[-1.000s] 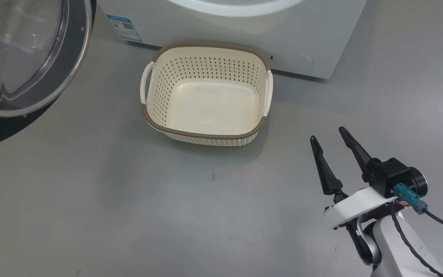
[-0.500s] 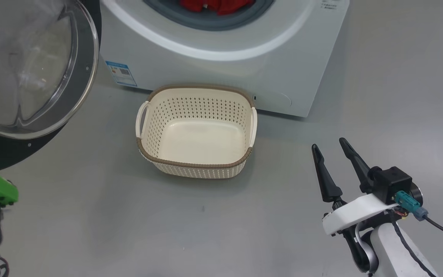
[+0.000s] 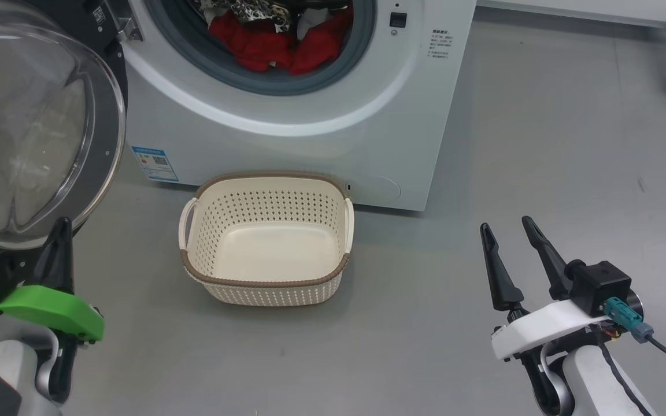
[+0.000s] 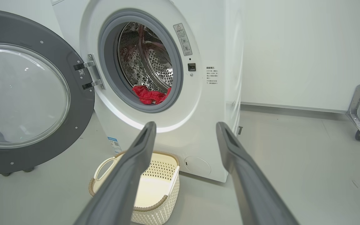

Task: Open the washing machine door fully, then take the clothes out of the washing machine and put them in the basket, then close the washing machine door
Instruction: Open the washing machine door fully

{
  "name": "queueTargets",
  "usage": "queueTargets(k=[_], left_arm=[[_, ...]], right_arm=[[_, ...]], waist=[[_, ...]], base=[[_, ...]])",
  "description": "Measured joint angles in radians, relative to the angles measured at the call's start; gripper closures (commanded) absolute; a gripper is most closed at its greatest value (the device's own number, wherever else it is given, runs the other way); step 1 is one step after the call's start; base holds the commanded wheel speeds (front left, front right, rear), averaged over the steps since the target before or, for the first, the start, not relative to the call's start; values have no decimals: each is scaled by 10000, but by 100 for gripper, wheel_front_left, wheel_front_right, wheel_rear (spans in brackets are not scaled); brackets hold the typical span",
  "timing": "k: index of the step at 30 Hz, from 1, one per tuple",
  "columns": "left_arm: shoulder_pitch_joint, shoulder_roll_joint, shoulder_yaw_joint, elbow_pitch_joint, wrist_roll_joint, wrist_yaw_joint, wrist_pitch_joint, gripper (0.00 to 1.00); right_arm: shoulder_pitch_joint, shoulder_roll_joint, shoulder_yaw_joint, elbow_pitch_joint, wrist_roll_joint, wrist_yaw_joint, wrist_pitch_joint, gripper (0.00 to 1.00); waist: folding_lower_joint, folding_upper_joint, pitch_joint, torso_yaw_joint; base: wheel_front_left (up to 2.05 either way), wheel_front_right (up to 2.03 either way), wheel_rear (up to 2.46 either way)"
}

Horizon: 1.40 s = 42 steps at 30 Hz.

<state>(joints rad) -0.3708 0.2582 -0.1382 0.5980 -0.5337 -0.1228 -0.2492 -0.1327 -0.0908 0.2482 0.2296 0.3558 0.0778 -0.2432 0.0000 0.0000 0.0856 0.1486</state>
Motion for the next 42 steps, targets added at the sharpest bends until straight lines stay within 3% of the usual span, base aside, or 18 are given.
queueTargets(k=[14, 15, 16, 17, 18, 42], left_arm=[[1184, -299, 81, -1603, 75, -13, -29, 98], [1249, -330, 100, -1693, 75, -13, -29, 68], [1325, -364, 113, -1799, 77, -13, -29, 47], [1397, -399, 119, -1902, 92, -13, -29, 7], [1464, -454, 146, -1990, 105, -13, -29, 0], [2522, -819, 63, -2961, 550, -15, -29, 0]], right_arm=[[214, 52, 42, -303, -13, 0, -4, 0], [217, 58, 42, -318, -13, 0, -4, 0], [223, 61, 40, -334, -15, -2, -4, 0], [228, 63, 40, -347, -15, -2, -4, 0], [237, 65, 40, -357, -25, -4, -6, 0], [528, 109, 35, -391, -125, -10, -50, 0]], waist=[[0, 0, -234, -726], [0, 0, -227, -766], [-1, 0, -216, -803], [-1, 0, -202, -837], [0, 0, -187, -867], [0, 0, -249, -1055]], base=[[0, 0, 0], [0, 0, 0], [0, 0, 0], [0, 0, 0], [0, 0, 0], [0, 0, 0]])
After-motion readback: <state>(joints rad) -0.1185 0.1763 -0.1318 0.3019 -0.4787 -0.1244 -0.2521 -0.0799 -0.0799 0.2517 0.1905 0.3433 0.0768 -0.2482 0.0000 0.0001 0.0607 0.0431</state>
